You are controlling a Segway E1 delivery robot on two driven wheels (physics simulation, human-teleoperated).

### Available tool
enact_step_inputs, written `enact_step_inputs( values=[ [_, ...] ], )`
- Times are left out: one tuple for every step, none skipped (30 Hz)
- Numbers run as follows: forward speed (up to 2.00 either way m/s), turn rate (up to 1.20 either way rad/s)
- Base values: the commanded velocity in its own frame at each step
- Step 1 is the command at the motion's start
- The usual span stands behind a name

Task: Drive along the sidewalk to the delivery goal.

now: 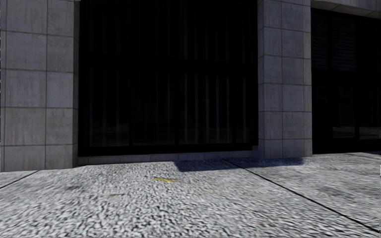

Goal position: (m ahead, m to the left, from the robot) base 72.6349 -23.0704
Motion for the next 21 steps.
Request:
enact_step_inputs(
  values=[
    [1.54, -0.69],
    [1.54, -0.69],
    [1.54, -0.69],
    [1.54, -0.69],
    [1.54, -0.7],
    [1.54, -0.7],
    [1.54, -0.73],
    [1.54, -0.74],
    [1.54, -0.74],
    [1.54, -0.75],
    [1.54, -0.75],
    [1.54, -0.77],
    [1.54, -0.77],
    [1.54, -0.8],
    [1.54, -0.81],
    [1.54, -0.82],
    [1.54, -0.84],
    [1.54, -0.84],
    [1.54, -0.85],
    [1.54, -0.9],
    [1.54, -0.92]
  ],
)
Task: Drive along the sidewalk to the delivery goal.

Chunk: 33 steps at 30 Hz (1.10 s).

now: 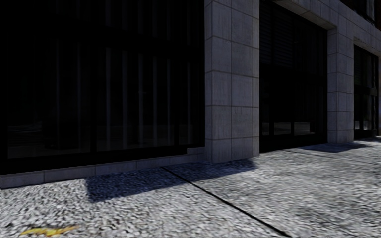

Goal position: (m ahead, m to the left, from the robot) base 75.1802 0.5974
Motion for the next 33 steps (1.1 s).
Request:
enact_step_inputs(
  values=[
    [1.54, -0.93],
    [1.54, -0.93],
    [1.54, -0.93],
    [1.54, -0.93],
    [1.54, -0.93],
    [1.54, -0.93],
    [1.54, -0.93],
    [1.54, -0.93],
    [1.54, -0.93],
    [1.54, -0.93],
    [1.54, -0.93],
    [1.54, -0.93],
    [1.54, -0.93],
    [1.54, -0.93],
    [1.54, -0.92],
    [1.54, -0.91],
    [1.54, -0.91],
    [1.54, -0.91],
    [1.54, -0.91],
    [1.54, -0.91],
    [1.54, -0.91],
    [1.54, -0.91],
    [1.55, -0.91],
    [1.55, -0.87],
    [1.55, -0.83],
    [1.55, -0.83],
    [1.55, -0.73],
    [1.56, -0.57],
    [1.56, -0.44],
    [1.58, -0.32],
    [1.58, -0.32],
    [1.61, -0.26],
    [1.63, -0.24]
  ],
)
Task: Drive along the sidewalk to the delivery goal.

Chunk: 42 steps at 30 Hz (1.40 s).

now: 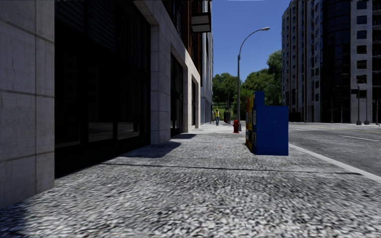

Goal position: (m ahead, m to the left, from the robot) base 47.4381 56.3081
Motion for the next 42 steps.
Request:
enact_step_inputs(
  values=[
    [1.64, -0.22],
    [1.64, -0.2],
    [1.64, -0.2],
    [1.64, -0.19],
    [1.64, -0.18],
    [1.65, -0.18],
    [1.66, -0.17],
    [1.66, -0.17],
    [1.66, -0.17],
    [1.66, -0.17],
    [1.66, -0.17],
    [1.71, -0.17],
    [1.71, -0.17],
    [1.75, -0.17],
    [1.78, -0.17],
    [1.8, -0.17],
    [1.8, -0.17],
    [1.83, -0.16],
    [1.91, -0.07],
    [2.0, 0.0],
    [2.0, 0.0],
    [2.0, 0.0],
    [2.0, 0.0],
    [2.0, 0.0],
    [2.0, 0.0],
    [2.0, 0.0],
    [2.0, 0.0],
    [2.0, 0.0],
    [2.0, 0.0],
    [2.0, 0.0],
    [2.0, 0.0],
    [2.0, 0.0],
    [2.0, 0.0],
    [2.0, 0.0],
    [2.0, 0.0],
    [2.0, 0.0],
    [2.0, 0.0],
    [2.0, 0.0],
    [2.0, -0.06],
    [2.0, -0.09],
    [2.0, -0.09],
    [2.0, -0.13]
  ],
)
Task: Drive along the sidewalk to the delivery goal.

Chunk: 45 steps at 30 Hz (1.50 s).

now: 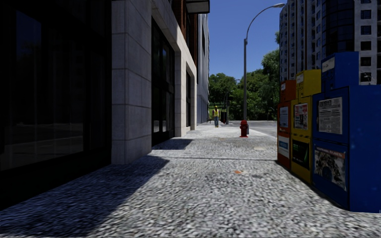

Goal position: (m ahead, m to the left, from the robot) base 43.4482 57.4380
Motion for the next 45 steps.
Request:
enact_step_inputs(
  values=[
    [2.0, -0.17],
    [2.0, -0.19],
    [2.0, -0.21],
    [2.0, -0.21],
    [2.0, -0.22],
    [2.0, -0.22],
    [2.0, -0.22],
    [2.0, -0.22],
    [2.0, -0.22],
    [2.0, -0.22],
    [2.0, -0.22],
    [2.0, -0.22],
    [2.0, -0.22],
    [2.0, -0.22],
    [2.0, -0.22],
    [2.0, -0.22],
    [2.0, -0.22],
    [2.0, -0.22],
    [2.0, -0.22],
    [2.0, -0.22],
    [2.0, -0.22],
    [2.0, -0.22],
    [2.0, -0.22],
    [2.0, -0.22],
    [2.0, -0.22],
    [2.0, -0.22],
    [2.0, -0.22],
    [2.0, -0.22],
    [2.0, -0.22],
    [2.0, -0.22],
    [2.0, -0.22],
    [2.0, -0.22],
    [2.0, -0.22],
    [2.0, -0.22],
    [2.0, -0.22],
    [2.0, -0.22],
    [2.0, -0.22],
    [2.0, -0.22],
    [2.0, -0.22],
    [2.0, -0.22],
    [1.97, -0.23],
    [1.85, -0.33],
    [1.76, -0.46],
    [1.76, -0.46],
    [1.69, -0.52]
  ],
)
